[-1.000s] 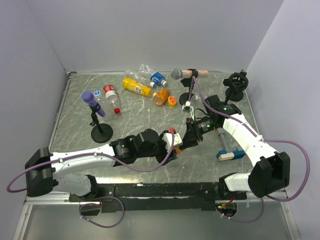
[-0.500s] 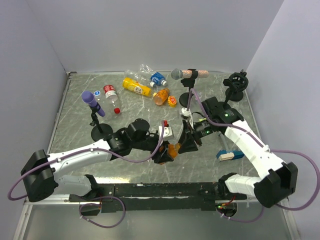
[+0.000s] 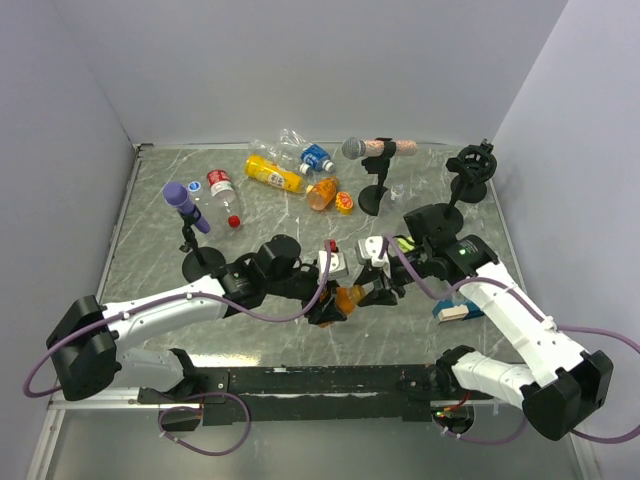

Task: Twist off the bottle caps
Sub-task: Unscrew the bottle cap from the plastic bottle.

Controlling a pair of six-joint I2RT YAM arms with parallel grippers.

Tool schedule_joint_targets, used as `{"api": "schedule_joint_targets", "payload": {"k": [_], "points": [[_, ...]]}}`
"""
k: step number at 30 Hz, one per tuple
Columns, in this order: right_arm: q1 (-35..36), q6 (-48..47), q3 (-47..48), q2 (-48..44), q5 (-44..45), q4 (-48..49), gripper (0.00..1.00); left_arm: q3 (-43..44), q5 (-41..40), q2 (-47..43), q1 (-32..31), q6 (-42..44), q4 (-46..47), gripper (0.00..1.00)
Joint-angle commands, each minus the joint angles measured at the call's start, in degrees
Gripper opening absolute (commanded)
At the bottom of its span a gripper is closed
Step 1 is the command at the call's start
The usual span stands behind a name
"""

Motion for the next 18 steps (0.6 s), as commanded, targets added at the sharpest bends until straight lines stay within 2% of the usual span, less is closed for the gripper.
{"api": "schedule_joint_targets", "payload": {"k": [1,2,5,7,11,15,18], "points": [[-0.1,2.8,0.5,0.0,3.4,6.6,0.23,1.3,-1.2,-1.1,0.0,-1.1,-2.5,0.28],[-0.1,5.8,0.8,-0.3,3.6,7.2,0.33,1.3,-2.2,-1.3,0.0,-1.1,-2.9,0.28],[-0.3,12.1,4.0,-0.5,4.0,6.1,0.73,0.9,-6.0,-2.6,-0.4,-1.1,-3.1,0.28],[-0.7,16.5,7.6,-0.4,3.7,4.0,0.89,1.0,-9.5,-3.5,-1.5,-1.3,-3.5,0.28],[-3.9,24.7,13.0,-0.7,0.6,0.3,0.99,2.3,-22.6,-4.3,-7.3,-1.4,-5.8,0.28],[-9.3,37.4,12.4,0.3,-2.9,0.3,0.99,1.3,-32.0,-5.8,-11.4,-2.3,-3.3,0.28],[-10.3,42.7,9.9,3.2,-4.7,-1.7,0.99,0.1,-37.4,-6.7,-13.6,-2.4,-0.9,0.28]]}}
